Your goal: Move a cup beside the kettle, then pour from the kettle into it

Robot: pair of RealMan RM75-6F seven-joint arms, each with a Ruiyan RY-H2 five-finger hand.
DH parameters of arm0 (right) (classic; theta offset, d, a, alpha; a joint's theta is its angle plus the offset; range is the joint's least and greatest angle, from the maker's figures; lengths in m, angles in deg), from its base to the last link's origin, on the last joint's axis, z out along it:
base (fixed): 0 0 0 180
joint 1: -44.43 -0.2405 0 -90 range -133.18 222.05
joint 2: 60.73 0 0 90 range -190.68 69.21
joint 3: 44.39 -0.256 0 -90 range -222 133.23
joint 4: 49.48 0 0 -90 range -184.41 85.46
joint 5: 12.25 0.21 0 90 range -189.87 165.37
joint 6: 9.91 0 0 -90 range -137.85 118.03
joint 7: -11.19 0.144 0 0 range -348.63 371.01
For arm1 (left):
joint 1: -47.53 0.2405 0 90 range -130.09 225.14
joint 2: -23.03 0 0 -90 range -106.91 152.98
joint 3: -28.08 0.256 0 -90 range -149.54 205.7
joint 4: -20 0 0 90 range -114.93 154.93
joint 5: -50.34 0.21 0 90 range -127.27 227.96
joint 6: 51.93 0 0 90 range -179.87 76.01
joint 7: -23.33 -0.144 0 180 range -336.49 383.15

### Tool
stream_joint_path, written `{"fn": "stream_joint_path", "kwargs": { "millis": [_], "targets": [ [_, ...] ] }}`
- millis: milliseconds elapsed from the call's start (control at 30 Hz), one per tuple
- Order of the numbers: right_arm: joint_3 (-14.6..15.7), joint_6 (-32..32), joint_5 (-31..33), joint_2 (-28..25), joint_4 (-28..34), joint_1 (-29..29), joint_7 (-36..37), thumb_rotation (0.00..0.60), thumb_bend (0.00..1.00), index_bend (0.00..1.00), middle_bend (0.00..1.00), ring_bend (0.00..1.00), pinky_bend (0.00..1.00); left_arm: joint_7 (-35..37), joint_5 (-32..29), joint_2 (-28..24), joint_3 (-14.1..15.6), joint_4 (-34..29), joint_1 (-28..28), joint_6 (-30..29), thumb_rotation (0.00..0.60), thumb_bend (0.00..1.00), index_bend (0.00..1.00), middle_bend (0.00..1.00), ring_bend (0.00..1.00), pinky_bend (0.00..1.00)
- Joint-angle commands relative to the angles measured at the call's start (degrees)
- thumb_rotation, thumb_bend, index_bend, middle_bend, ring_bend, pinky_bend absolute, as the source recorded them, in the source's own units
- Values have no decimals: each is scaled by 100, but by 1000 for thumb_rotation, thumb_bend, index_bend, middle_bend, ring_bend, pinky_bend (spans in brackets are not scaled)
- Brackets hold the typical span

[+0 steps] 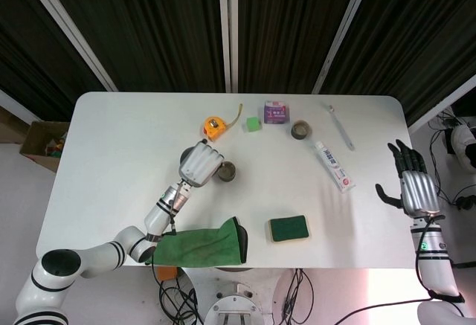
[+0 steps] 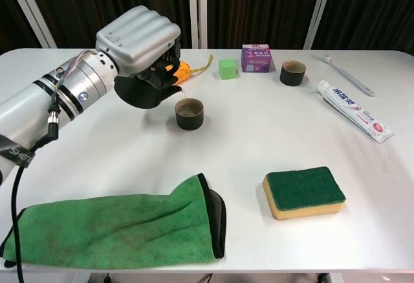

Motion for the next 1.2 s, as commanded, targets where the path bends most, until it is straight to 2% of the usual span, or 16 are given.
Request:
{"fn": "stream_joint_path", "kwargs": {
  "millis": [33,667,1033,1200],
  "targets": [
    [-1,0,2,-5,3,2,1,600,277,0,0,0,0,6,-11,8,-6,-1,3,5,600,370,1000,1000,1000,713],
    [-8,-9,42,15,-49,20,1,600,278,0,0,0,0,304,-133,-10,-157,-242,6,7,600,369,1000,1000,1000,713],
    [-4,66,80,52,-93,-8,-28,600,277,0,0,0,0,1534,-646,-120,-726,-711,268,-309,600,369,1000,1000,1000,712],
    [-31,71,83,54,-69,-33,-46,600,278,0,0,0,0,2278,-901,-333,-819,-971,620,-418,600,368,1000,1000,1000,713]
  ]
}}
